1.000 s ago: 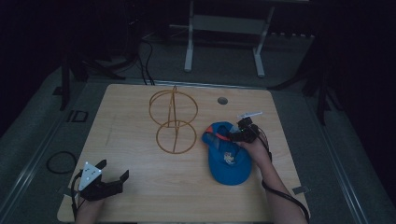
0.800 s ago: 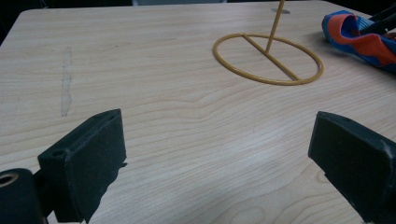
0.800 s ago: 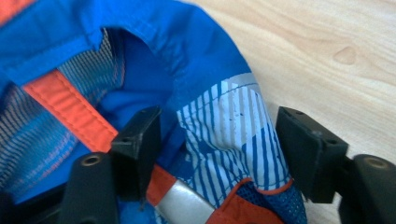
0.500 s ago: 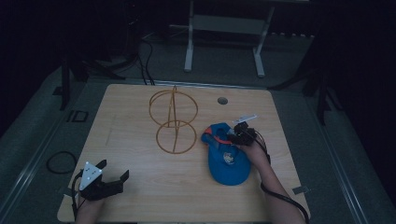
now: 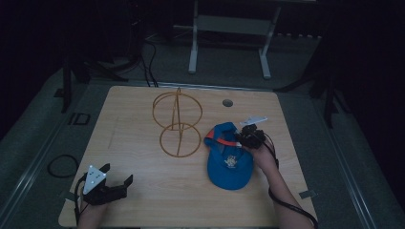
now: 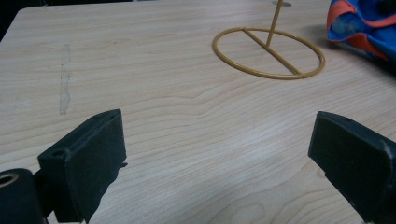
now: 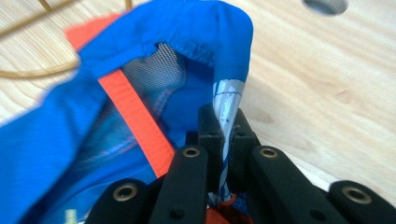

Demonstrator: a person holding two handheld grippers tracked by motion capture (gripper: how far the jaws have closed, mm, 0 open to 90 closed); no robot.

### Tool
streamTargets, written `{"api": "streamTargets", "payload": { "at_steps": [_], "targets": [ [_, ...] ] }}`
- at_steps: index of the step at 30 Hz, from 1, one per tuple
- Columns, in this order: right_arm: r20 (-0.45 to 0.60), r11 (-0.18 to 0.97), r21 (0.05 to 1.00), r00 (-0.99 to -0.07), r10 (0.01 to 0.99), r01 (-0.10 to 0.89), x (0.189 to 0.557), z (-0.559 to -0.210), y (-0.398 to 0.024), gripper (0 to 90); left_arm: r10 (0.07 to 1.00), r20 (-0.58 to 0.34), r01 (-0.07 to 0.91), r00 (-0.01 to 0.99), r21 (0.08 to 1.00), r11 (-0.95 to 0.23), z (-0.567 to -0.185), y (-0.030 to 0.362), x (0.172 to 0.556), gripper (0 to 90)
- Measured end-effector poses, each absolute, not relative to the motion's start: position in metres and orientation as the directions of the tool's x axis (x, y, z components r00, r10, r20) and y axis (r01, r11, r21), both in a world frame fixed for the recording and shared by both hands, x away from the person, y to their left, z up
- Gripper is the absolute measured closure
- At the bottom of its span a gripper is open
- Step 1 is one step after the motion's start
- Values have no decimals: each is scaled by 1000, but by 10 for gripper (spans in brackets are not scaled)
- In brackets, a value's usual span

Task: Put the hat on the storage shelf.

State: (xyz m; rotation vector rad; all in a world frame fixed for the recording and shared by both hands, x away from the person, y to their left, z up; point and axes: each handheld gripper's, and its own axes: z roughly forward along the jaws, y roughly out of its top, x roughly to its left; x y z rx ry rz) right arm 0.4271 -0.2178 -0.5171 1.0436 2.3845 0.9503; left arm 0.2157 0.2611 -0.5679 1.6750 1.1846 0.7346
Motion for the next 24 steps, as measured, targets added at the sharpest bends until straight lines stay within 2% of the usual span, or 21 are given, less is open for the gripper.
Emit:
{"api": "streamTargets", "payload": {
  "at_steps": [7, 24],
  "targets": [
    [-44, 440, 763, -641, 766, 474, 415, -490, -234, 881, 928, -18, 397, 372, 907, -142, -567, 258, 216, 44],
    [-59, 356, 868, -639, 767, 347, 373, -419, -260, 881, 902, -78, 400, 424, 910, -110, -543, 248, 220, 44]
  ]
}}
